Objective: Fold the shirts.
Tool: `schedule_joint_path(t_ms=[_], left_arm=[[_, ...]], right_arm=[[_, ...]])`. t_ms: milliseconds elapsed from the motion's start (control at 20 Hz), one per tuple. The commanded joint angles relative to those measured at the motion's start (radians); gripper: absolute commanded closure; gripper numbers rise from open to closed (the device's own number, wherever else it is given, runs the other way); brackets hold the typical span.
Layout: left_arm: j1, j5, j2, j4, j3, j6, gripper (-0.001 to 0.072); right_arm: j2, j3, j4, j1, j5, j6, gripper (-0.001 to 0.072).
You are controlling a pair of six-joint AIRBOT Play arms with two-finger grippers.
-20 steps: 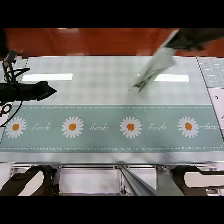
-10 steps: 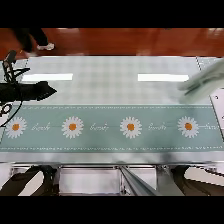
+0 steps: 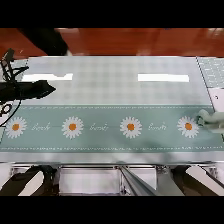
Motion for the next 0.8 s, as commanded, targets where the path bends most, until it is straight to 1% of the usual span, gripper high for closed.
schedule_joint_path(t_ms=[0,100,150,200,250,450,500,550,600,650,700,750], left_arm=[[-0.001,0.025,-0.001,-0.002,0.0,0.0,0.0681],[-0.001,0.028,-0.001,-0.016,0.0,0.0,0.0681],[-0.002,0.027,-0.001,-0.025,0.0,0.0,0.0681],[-0.006,0.033,-0.002,-0.027,0.0,0.0,0.0681],[-0.014,0.043,-0.005,-0.027,0.0,0.001,0.0681],[-0.043,0.129,-0.049,-0.036,0.005,0.004,0.0681],[-0.042,0.132,-0.07,-0.038,0.023,0.004,0.0681],[-0.042,0.13,-0.091,-0.038,0.051,0.005,0.0681],[-0.042,0.128,-0.113,-0.039,0.094,0.021,0.0681],[-0.042,0.121,-0.13,-0.039,0.144,0.023,0.0681],[-0.042,0.113,-0.147,-0.039,0.202,0.023,0.0681],[-0.045,0.109,-0.166,-0.042,0.268,0.023,0.0681]], right_arm=[[0.121,-0.253,-0.35,-0.089,0.015,0.019,0.0693],[0.141,-0.329,-0.415,-0.097,0.019,0.019,0.0679],[0.141,-0.353,-0.454,-0.097,0.02,0.031,0.0497],[0.139,-0.369,-0.456,-0.097,0.019,0.035,0.0286],[0.13,-0.371,-0.455,-0.096,0.019,0.034,0.0303],[0.12,-0.368,-0.371,-0.093,0.019,0.03,0.0308],[0.12,-0.36,-0.315,-0.093,0.018,0.029,0.034],[0.114,-0.339,-0.229,-0.093,0.013,0.029,0.0481],[0.1,-0.305,-0.127,-0.084,0.004,0.029,0.0656],[0.081,-0.265,0.008,-0.06,-0.031,0.028,0.0692],[0.061,-0.221,0.167,-0.005,-0.098,0.017,0.0692],[0.04,-0.171,0.292,0.085,-0.192,0.009,0.0693]])
